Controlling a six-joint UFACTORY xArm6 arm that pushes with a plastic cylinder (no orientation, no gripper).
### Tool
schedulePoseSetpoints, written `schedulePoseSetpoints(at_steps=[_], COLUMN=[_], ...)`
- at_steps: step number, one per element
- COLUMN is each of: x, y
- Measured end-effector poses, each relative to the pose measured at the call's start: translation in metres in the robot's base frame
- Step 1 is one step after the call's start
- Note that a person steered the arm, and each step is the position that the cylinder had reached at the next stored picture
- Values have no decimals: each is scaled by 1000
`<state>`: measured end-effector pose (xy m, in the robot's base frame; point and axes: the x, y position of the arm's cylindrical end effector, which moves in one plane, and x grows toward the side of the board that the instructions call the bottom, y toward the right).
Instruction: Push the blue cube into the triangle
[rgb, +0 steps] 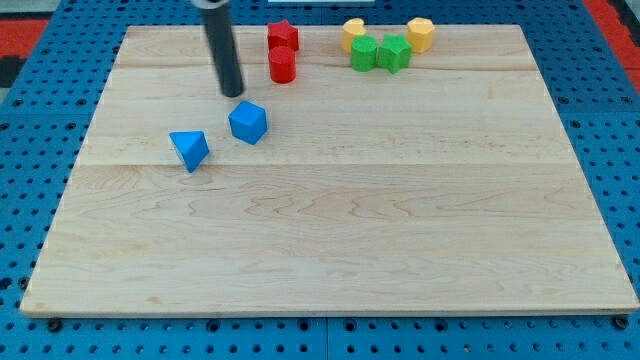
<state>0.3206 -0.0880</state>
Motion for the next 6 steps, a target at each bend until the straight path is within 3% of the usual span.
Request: schedulePoseSetpoints(at_steps=[1, 3, 6], x=[22, 59, 181], y=[61, -64, -115])
